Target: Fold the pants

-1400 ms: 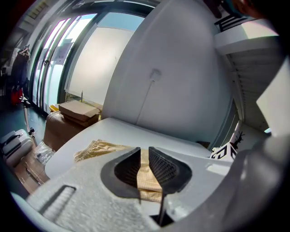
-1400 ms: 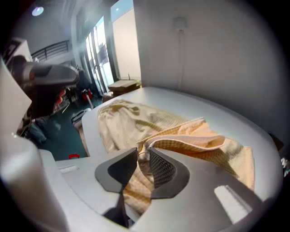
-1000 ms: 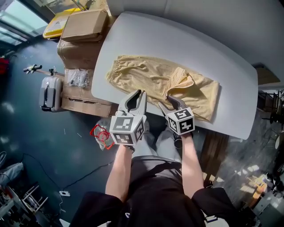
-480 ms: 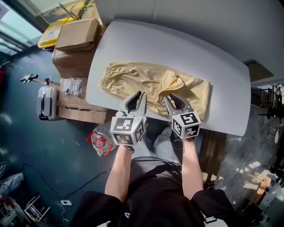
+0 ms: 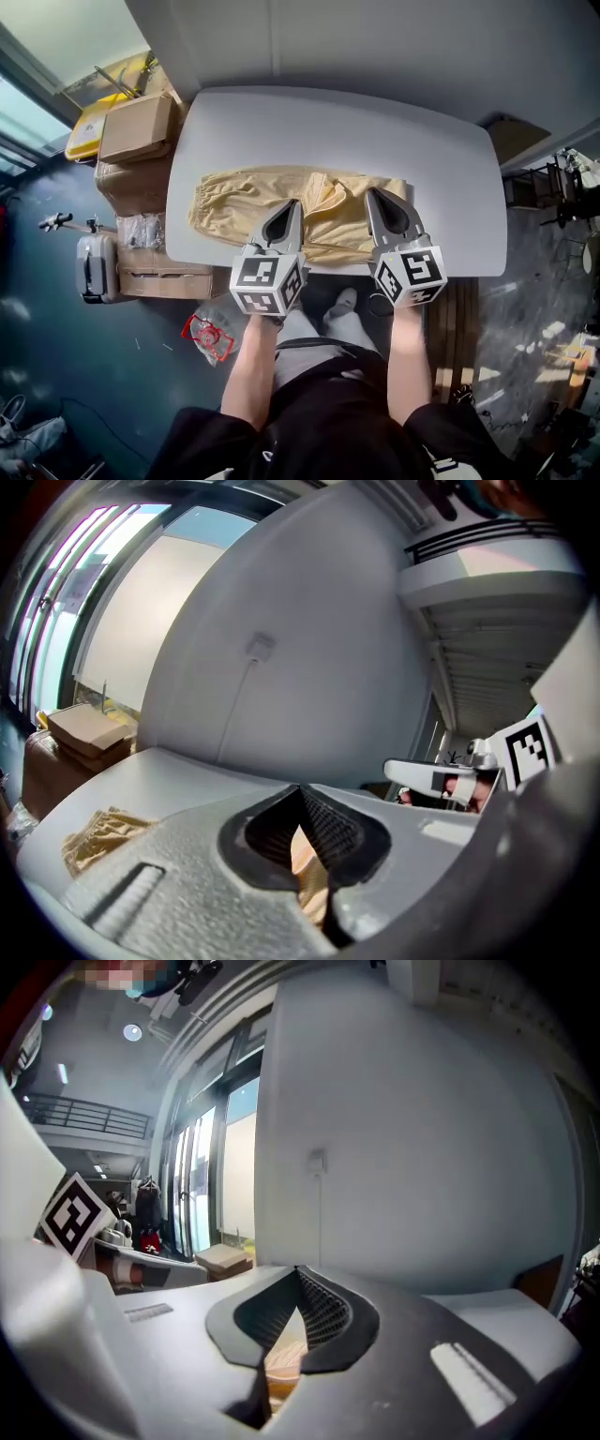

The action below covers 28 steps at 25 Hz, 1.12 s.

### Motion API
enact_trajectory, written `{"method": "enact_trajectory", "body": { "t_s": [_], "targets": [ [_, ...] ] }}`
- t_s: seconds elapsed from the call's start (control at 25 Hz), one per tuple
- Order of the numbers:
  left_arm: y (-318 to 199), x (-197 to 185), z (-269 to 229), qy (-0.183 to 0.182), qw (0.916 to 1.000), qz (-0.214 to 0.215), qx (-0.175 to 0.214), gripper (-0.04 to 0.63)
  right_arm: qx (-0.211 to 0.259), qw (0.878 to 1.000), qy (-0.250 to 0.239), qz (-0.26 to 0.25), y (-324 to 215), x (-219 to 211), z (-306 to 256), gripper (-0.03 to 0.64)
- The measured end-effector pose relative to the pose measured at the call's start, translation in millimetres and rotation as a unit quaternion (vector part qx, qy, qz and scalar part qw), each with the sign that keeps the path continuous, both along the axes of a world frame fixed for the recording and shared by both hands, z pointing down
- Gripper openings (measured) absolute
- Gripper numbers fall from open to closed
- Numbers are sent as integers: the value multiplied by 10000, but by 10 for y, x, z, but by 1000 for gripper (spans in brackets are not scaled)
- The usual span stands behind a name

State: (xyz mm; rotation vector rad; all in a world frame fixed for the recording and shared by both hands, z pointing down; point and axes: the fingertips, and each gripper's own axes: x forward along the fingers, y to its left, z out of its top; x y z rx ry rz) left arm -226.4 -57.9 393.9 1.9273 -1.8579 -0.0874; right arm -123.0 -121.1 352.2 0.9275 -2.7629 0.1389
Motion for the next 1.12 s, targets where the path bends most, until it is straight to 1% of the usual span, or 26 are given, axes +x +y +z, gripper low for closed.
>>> {"method": "enact_trajectory", "body": {
  "t_s": [0.12, 0.28, 0.44, 0.6, 0.76, 0.92, 1.0, 1.04, 1.12],
  "targets": [
    [-190, 149, -290, -177, 9989, 233, 354, 3, 417, 9983, -304, 270, -119, 226, -387, 5],
    [-412, 358, -697, -415, 9952, 440, 774, 3, 797, 9930, -642, 592, -240, 549, -785, 5],
    [-595, 580, -1064, -555, 9900, 598, 1148, 3, 1023, 9861, -928, 926, -362, 903, -1076, 5],
    [-728, 751, -1342, -678, 9852, 694, 1412, 3, 994, 9812, -1096, 1236, -492, 1185, -1230, 5],
    [-834, 875, -1391, -714, 9838, 811, 1427, 3, 955, 9815, -1076, 1267, -583, 1305, -1168, 5],
    [-896, 945, -1318, -589, 9860, 777, 1351, 3, 975, 9817, -1069, 1237, -611, 1344, -1147, 5],
    [-935, 987, -1281, -592, 9863, 781, 1328, 3, 933, 9823, -1060, 1229, -639, 1373, -1101, 7],
    [-956, 1019, -1252, -610, 9863, 814, 1298, 3, 883, 9828, -1061, 1228, -655, 1393, -1064, 18],
    [-993, 1099, -1183, -601, 9865, 912, 1216, 3, 756, 9839, -1050, 1234, -682, 1438, -979, 65]
  ]
}}
